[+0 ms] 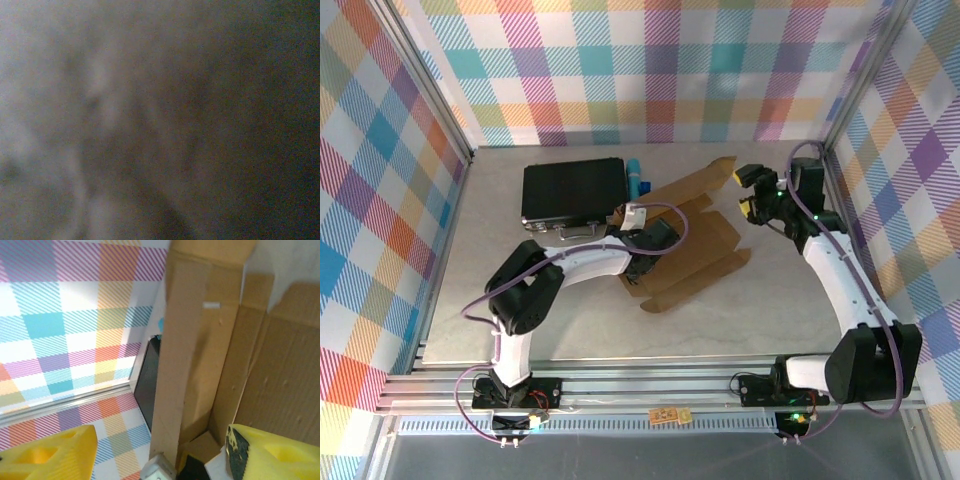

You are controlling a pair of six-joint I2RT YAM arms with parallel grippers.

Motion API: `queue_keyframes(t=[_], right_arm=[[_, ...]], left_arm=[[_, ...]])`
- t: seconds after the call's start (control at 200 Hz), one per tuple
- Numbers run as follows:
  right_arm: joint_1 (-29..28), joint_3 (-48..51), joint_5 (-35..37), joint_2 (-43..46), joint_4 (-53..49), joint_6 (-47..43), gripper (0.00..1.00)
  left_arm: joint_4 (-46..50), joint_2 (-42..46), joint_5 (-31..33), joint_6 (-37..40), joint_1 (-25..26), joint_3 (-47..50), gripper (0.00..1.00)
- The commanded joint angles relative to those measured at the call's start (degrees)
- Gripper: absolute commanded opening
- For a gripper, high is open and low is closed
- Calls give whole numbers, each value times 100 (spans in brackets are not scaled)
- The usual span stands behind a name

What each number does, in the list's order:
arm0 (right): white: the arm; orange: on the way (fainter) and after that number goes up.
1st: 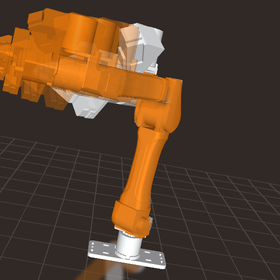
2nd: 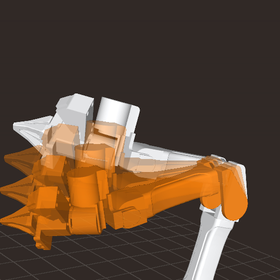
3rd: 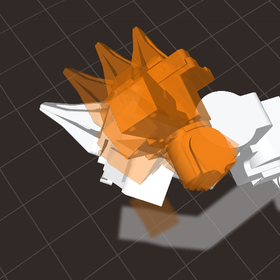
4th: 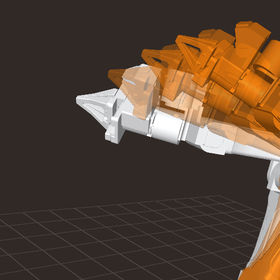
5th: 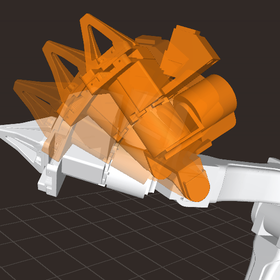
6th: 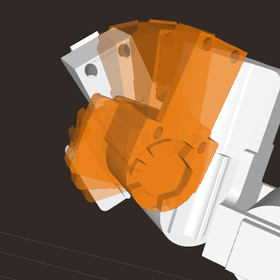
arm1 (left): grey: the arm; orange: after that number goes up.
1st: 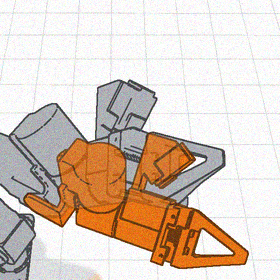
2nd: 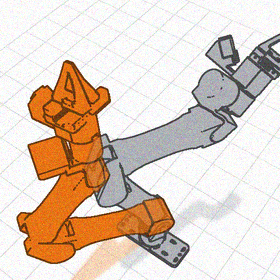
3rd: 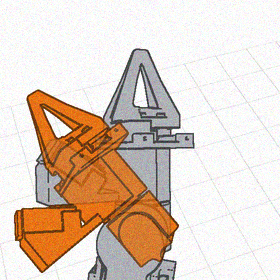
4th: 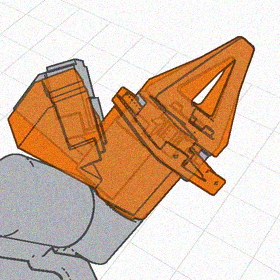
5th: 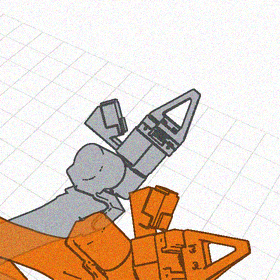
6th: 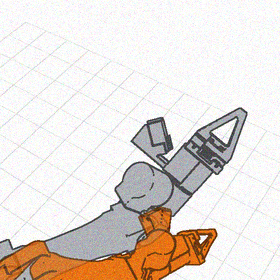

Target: Fold the paper box

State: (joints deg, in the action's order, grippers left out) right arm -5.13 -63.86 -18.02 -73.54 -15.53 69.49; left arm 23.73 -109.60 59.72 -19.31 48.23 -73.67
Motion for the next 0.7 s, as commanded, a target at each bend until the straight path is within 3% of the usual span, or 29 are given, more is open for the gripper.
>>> queue_keyframes(t=[0.0, 0.3, 0.52, 0.695], right_arm=[[-4, -489, 9, -265, -600, -1048, 65], [-23, -2399, -199, -2080, -1882, -2531, 56], [-153, -2130, -61, -1755, -2046, -2701, 60], [-208, -2155, -91, -1928, -2149, -2749, 61]], left_arm=[[-660, 366, -26, 1245, -80, 438, 0], [-1510, 1106, -707, 1764, -252, 1155, 0], [-1918, 2046, -1838, 1701, -550, 1564, 0], [-1819, 1909, -2168, 1692, -669, 1436, 0]])
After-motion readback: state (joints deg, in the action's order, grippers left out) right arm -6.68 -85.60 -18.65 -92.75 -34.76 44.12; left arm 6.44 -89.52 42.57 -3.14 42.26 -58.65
